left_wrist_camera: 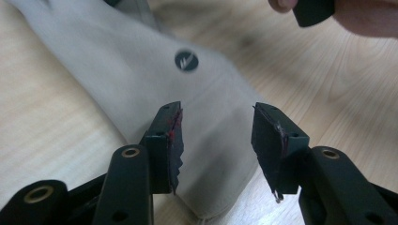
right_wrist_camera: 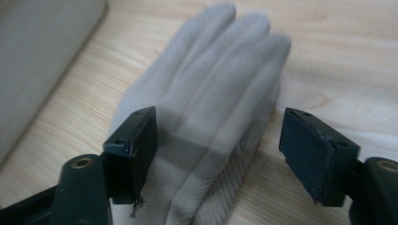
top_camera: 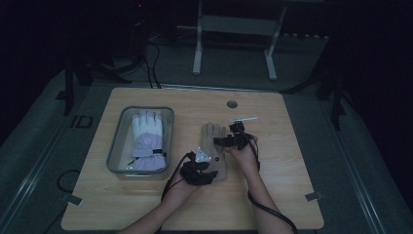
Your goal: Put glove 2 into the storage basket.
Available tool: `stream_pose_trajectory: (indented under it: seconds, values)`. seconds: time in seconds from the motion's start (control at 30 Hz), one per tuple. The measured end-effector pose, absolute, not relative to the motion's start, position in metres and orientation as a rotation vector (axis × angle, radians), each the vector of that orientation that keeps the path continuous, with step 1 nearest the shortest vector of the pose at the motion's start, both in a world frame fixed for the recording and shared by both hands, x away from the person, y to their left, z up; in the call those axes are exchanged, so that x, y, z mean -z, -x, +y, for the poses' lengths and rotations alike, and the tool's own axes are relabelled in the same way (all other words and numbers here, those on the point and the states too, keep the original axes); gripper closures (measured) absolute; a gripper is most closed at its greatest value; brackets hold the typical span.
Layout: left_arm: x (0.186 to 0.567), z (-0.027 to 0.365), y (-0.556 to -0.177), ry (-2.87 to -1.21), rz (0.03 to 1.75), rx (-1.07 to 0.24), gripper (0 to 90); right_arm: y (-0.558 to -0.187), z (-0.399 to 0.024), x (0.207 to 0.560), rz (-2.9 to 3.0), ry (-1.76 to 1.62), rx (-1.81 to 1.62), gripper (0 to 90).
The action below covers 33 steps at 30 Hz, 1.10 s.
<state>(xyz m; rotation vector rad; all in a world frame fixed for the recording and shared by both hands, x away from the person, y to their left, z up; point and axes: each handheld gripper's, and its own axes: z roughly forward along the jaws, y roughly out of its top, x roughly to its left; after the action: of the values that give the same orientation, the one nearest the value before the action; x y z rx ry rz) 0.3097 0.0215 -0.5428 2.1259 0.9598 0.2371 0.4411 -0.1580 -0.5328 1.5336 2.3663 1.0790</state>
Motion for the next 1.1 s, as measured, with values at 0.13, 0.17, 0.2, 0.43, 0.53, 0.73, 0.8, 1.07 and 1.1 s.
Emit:
stream_pose_trajectory:
  seconds: [0.13,0.17,0.2,0.43,0.53,0.73,0.8,1.07,1.1]
  values:
    - [0.552,0.020,-0.313,-2.193,0.957,-0.214,63.0,-0.444,-0.155,0.545,2.404,-1.563,-1.065,32.0]
    - [0.553,0.020,-0.313,-2.202,0.951,-0.214,64.0,-0.445,-0.156,0.546,2.413,-1.573,-1.067,32.8]
    - [0.553,0.020,-0.313,-2.201,0.951,-0.217,64.3,-0.445,-0.156,0.547,2.419,-1.574,-1.070,35.5]
    - [0.553,0.019,-0.315,-2.223,0.935,-0.201,64.7,-0.447,-0.154,0.547,2.498,-1.540,-1.077,61.7]
    - [0.554,0.019,-0.313,-2.234,0.910,-0.216,62.2,-0.445,-0.154,0.546,2.493,-1.521,-1.070,67.9]
    - [0.553,0.014,-0.305,-2.260,0.864,-0.247,42.7,-0.444,-0.157,0.547,2.485,-1.514,-1.096,69.1]
    - [0.551,0.012,-0.301,-2.291,0.835,-0.299,36.5,-0.445,-0.157,0.547,2.488,-1.517,-1.089,69.1]
    - [0.556,0.008,-0.298,-2.391,0.749,-0.410,31.4,-0.446,-0.158,0.547,2.499,-1.529,-1.091,68.9]
    - [0.556,0.009,-0.299,-2.390,0.743,-0.406,32.4,-0.446,-0.158,0.547,2.499,-1.529,-1.091,68.9]
